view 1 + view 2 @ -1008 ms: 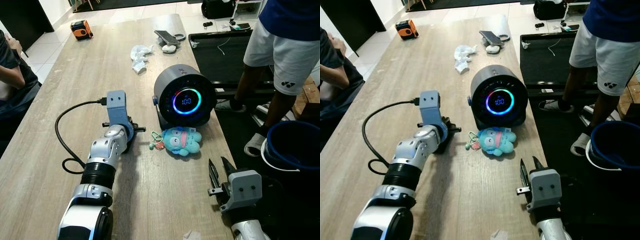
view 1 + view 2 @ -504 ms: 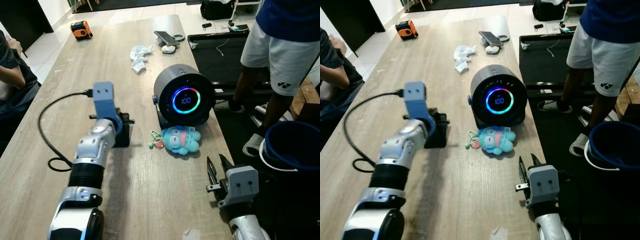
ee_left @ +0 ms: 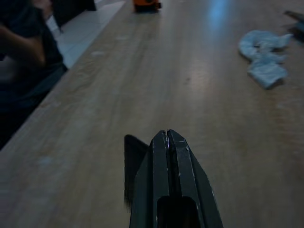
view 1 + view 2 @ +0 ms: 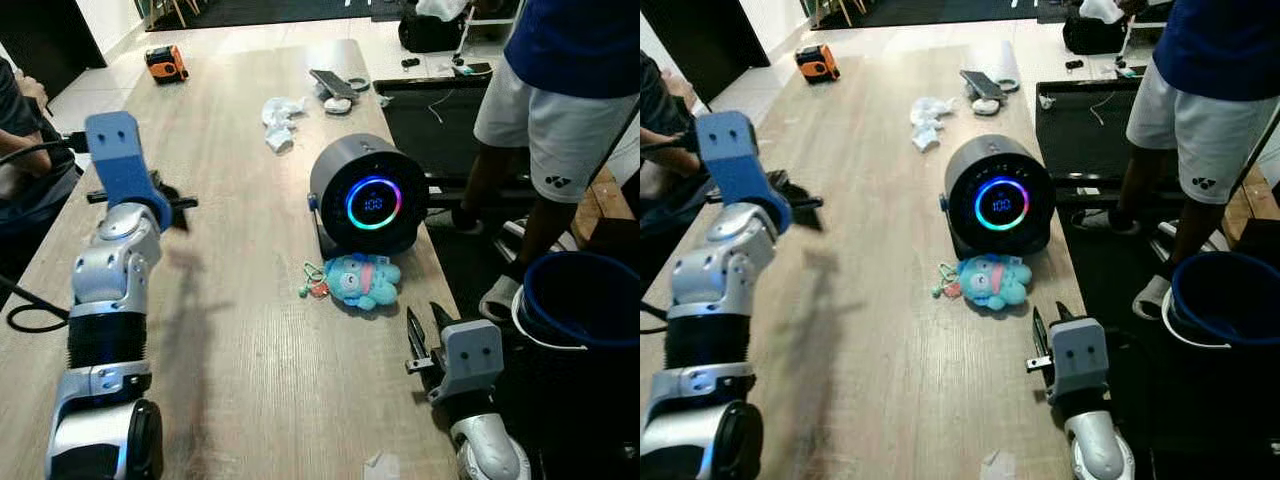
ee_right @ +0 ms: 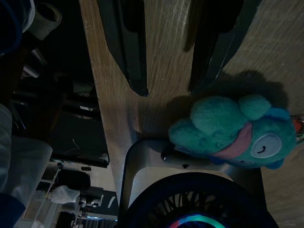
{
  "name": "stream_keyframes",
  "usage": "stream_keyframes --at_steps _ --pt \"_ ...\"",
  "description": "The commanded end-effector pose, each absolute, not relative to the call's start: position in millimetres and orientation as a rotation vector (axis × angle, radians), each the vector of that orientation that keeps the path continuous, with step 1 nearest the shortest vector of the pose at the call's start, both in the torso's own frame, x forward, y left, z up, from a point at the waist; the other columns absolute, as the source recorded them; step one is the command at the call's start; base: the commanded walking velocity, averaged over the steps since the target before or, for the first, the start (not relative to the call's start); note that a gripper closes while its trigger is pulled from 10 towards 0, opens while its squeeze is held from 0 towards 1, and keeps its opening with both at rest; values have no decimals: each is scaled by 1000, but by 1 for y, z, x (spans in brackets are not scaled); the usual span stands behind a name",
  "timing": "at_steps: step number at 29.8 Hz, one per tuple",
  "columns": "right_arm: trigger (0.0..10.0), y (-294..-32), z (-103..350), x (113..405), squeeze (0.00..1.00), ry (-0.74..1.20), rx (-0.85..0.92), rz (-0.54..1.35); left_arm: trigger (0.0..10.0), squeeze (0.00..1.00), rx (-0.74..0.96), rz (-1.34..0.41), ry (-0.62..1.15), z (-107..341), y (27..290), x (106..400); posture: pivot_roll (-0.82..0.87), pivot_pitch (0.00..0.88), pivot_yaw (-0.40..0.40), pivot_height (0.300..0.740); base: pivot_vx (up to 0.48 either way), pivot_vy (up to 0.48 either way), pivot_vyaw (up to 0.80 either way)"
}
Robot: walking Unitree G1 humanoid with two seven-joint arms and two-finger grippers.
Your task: Hang keys on a hook
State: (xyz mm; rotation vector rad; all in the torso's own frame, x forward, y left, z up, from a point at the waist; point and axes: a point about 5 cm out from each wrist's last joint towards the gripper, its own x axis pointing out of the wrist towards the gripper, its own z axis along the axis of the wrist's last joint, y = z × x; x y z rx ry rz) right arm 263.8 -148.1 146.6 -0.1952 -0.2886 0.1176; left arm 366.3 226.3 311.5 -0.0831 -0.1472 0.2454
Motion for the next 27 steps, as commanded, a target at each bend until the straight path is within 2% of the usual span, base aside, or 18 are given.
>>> stream_keyframes --at_steps 1,2,13,17,22,27 --pt "10000 -151 120 260 0 -163 -186 120 10000 0 -46 296 -125 306 242 358 48 229 147 740 0 0 0" --pt "10000 -150 119 261 0 -165 -186 123 10000 0 -27 340 -113 300 253 350 49 221 145 740 0 0 0" --pt "10000 -150 119 262 0 -168 -185 132 10000 0 15 415 -89 288 280 327 54 215 132 740 0 0 0" --pt "10000 -149 119 265 0 -171 -185 141 10000 0 -14 412 -51 276 277 321 63 218 122 740 0 0 0" --pt "10000 -144 120 268 0 -175 -180 158 10000 0 -10 353 30 247 257 319 73 218 118 740 0 0 0" --pt "10000 -143 120 269 0 -176 -177 160 10000 0 -3 335 57 235 254 319 74 214 119 740 0 0 0"
